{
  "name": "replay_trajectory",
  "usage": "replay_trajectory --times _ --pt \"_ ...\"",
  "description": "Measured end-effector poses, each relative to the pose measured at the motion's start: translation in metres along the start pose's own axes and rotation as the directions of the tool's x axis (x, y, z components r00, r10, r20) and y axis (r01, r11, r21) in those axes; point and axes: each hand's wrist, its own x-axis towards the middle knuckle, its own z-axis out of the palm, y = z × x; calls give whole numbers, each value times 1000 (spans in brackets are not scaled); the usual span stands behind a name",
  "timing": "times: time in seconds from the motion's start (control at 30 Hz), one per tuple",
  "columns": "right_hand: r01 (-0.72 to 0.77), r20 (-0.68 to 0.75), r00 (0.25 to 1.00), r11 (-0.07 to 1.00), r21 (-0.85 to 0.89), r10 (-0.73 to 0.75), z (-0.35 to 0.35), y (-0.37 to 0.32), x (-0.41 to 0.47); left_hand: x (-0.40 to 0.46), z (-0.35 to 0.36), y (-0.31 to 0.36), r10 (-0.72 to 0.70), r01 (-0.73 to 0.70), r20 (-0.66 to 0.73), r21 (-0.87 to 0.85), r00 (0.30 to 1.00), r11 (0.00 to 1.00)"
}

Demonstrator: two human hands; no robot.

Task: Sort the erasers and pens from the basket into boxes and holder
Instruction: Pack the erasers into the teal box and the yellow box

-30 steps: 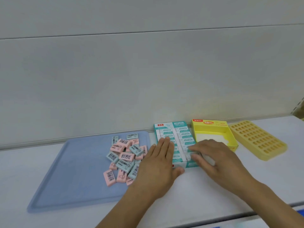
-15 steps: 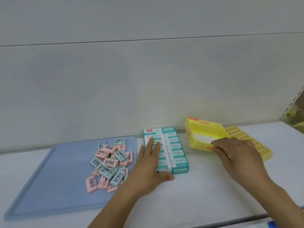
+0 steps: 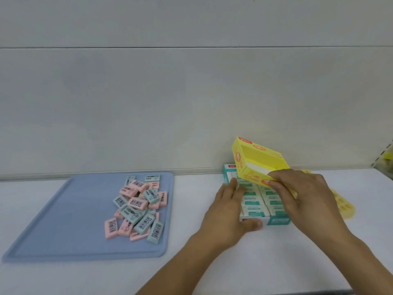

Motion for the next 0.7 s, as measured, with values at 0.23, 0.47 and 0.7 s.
replay_trajectory --times 0.23,0.47,0.7 --pt "24 136 988 956 293 -66 44 -77 19 -79 -58 -64 26 73 -370 251 929 965" --pt "-9 375 927 998 59 -14 88 -147 36 -104 -108 -117 -79 205 -483 213 872 956" --pt "-37 671 733 992 -119 108 103 -147 25 -87 -140 -140 -108 188 -392 172 914 967"
